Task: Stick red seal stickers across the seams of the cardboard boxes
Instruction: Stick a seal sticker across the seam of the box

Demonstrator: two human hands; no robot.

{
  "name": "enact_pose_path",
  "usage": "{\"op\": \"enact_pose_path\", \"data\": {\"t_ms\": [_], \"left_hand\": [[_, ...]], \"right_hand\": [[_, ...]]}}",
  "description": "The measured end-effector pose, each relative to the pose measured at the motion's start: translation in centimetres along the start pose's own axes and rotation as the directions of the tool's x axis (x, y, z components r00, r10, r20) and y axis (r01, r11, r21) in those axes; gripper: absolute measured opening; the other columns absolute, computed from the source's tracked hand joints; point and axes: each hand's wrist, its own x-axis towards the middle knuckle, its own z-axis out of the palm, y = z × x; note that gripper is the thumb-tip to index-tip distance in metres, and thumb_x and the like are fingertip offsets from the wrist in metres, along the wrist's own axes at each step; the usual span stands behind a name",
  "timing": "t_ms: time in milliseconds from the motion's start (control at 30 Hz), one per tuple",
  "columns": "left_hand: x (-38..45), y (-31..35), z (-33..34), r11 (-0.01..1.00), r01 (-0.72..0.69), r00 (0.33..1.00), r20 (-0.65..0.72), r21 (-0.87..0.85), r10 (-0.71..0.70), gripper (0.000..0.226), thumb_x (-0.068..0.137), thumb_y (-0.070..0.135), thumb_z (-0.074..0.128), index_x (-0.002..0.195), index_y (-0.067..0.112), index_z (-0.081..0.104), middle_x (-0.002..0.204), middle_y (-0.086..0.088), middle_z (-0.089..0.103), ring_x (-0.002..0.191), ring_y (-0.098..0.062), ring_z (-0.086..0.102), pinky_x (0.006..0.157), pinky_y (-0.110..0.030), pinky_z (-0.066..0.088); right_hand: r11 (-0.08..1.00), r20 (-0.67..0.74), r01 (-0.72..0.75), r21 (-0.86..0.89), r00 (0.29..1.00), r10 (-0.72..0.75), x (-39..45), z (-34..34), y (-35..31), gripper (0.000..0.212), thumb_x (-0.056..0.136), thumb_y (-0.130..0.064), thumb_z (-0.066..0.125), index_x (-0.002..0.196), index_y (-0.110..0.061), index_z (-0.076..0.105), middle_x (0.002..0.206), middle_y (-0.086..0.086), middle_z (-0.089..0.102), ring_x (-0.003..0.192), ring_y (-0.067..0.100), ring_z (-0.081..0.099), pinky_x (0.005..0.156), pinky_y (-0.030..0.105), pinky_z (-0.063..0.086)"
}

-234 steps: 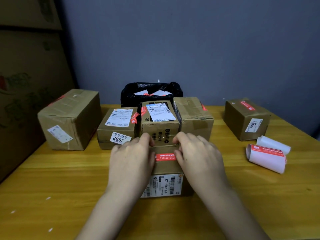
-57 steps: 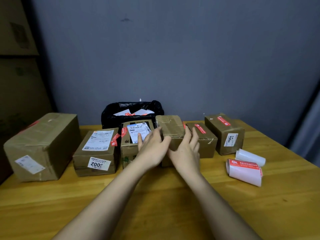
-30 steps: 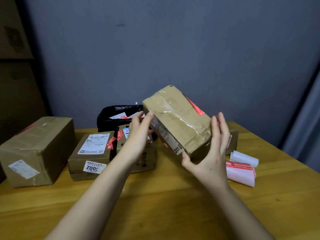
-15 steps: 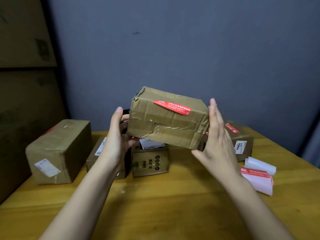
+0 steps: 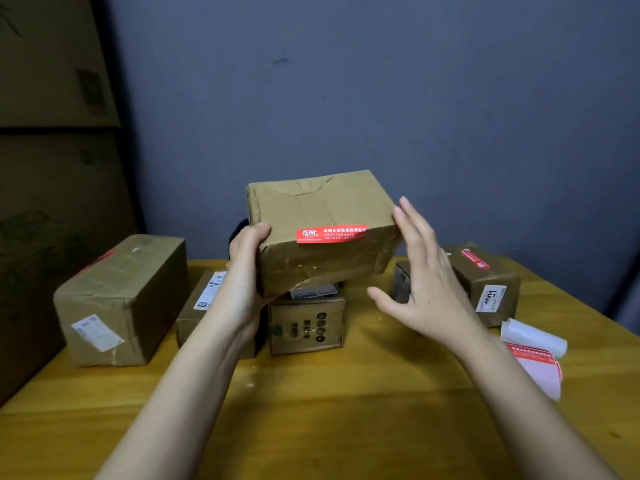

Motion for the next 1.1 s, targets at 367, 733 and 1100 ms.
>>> {"op": "enact_pose_path", "data": {"t_ms": [367,733,1100], "left_hand": [[3.4,-2.2,-0.8,0.997,-0.081,0.995,-0.055,0.003,0.081,0.096,0.048,0.082,0.065,0.134,0.043,0.045,0.135,0.000,0.052,0.120,-0.021,0.054,0.100,-0.044,0.046],[5.7,-2.3,-1.1,0.995,-0.103,0.995,-0.015,-0.004,0.103,0.091,0.053,0.076,0.068,0.134,0.041,0.046,0.138,-0.001,0.049,0.119,-0.018,0.056,0.093,-0.039,0.050],[5.6,-2.3,-0.7,0.986,-0.161,0.987,-0.023,-0.033,0.160,0.085,0.060,0.068,0.065,0.136,0.035,0.044,0.134,-0.001,0.055,0.113,-0.017,0.061,0.085,-0.037,0.052]], "right_hand": [[0.815,-0.321,-0.121,0.567,0.879,0.354,4.1,3.8,-2.4,0.017,0.087,-0.029,0.066,0.104,-0.029,0.066,0.128,-0.007,0.047,0.122,-0.005,0.040,0.096,0.005,0.033],[0.917,-0.294,-0.115,0.382,0.925,0.239,5.2,3.4,-1.3,0.011,0.087,-0.024,0.070,0.097,-0.024,0.072,0.112,-0.008,0.056,0.114,0.010,0.047,0.092,0.003,0.030],[0.864,-0.171,-0.186,0.468,0.940,0.295,5.5,2.1,-1.6,0.011,0.083,-0.022,0.072,0.082,-0.032,0.068,0.102,-0.017,0.061,0.109,0.004,0.048,0.088,0.007,0.033]]}}
